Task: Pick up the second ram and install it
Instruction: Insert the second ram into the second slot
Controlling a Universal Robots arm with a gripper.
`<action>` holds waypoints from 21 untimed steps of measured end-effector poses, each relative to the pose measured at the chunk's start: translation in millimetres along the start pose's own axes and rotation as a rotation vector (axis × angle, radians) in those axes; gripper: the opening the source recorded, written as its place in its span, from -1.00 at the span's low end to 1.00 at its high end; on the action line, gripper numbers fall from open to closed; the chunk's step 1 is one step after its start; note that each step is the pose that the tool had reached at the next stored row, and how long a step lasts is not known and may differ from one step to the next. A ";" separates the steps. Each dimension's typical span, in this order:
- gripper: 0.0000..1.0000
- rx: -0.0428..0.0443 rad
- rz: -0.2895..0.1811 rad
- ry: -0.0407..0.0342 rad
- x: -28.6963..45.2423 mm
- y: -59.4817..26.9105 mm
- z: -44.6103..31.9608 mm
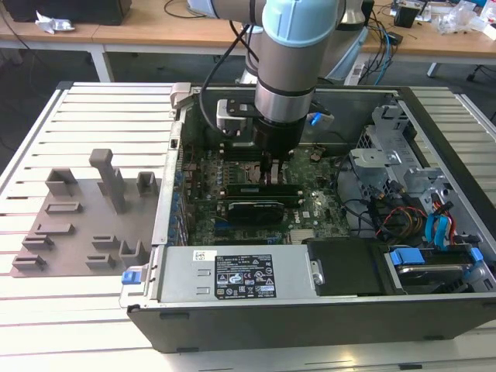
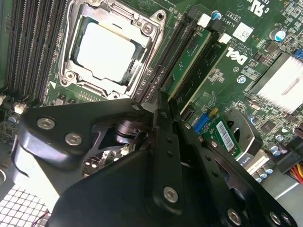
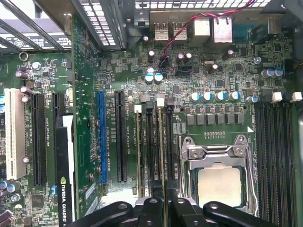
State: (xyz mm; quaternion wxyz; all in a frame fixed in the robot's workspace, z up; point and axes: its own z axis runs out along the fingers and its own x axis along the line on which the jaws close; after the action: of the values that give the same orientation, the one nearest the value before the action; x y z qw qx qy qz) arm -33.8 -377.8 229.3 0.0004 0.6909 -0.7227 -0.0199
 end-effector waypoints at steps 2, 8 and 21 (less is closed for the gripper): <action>-0.73 -0.0002 0.000 0.0005 0.2 0.0 1.2; -0.73 0.0003 0.000 0.0004 0.0 -0.1 0.5; -0.73 0.0008 0.018 -0.0010 -1.0 -0.3 1.9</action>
State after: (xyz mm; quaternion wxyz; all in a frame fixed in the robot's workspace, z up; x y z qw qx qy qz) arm -33.5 -376.8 227.3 0.0000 0.6843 -0.7289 -0.0200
